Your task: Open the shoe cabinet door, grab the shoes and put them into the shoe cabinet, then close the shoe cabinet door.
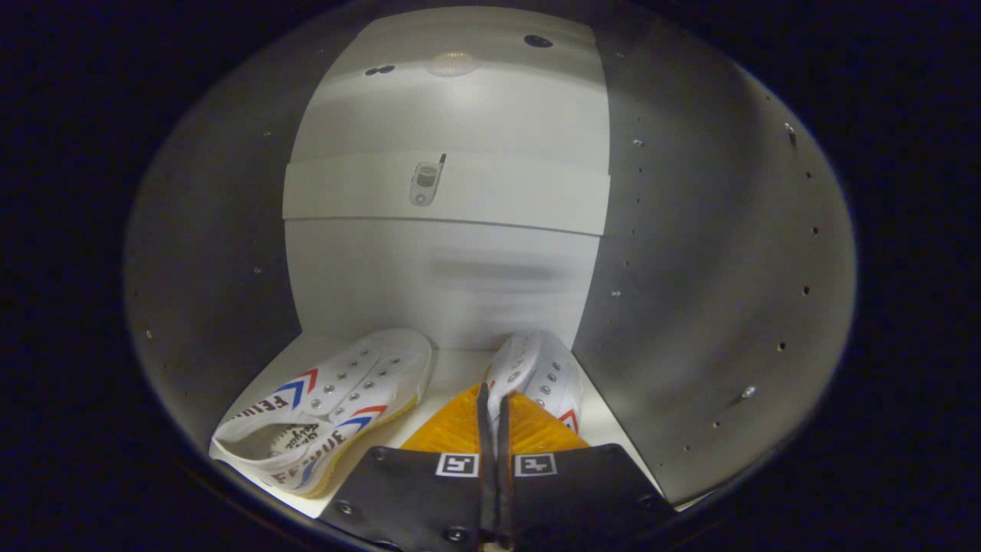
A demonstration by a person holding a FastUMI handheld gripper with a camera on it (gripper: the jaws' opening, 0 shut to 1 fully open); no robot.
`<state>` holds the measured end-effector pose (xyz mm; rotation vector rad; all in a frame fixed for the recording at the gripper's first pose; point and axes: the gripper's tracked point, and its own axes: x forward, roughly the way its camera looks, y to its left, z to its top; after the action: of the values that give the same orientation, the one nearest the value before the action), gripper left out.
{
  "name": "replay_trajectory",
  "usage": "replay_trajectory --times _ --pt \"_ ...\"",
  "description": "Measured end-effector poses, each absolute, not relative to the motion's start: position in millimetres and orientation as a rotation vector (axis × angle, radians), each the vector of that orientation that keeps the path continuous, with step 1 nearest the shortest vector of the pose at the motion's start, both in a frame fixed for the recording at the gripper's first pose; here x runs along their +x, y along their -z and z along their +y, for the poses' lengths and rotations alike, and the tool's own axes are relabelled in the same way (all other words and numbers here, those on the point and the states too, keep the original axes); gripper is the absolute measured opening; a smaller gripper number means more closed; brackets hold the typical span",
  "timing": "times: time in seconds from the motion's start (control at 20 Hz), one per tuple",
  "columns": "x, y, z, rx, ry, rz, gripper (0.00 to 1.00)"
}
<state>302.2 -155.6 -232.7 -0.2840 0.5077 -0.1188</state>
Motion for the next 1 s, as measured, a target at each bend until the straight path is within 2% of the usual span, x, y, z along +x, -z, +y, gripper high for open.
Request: replay_trajectory --times 0.15,0.2,0.3,0.55,1.0 --pt "301.3 233.8 -153.4 -0.285 0.129 0.513 0.03" --pt "301.1 235.6 -153.4 -0.281 0.132 0.517 0.09" --pt "300.8 238.6 -153.2 -0.272 0.134 0.528 0.13" --pt "287.9 229.2 -149.8 -0.284 0.152 0.524 0.37" --pt "239.9 180.9 -118.0 -0.269 0.15 0.442 0.37"
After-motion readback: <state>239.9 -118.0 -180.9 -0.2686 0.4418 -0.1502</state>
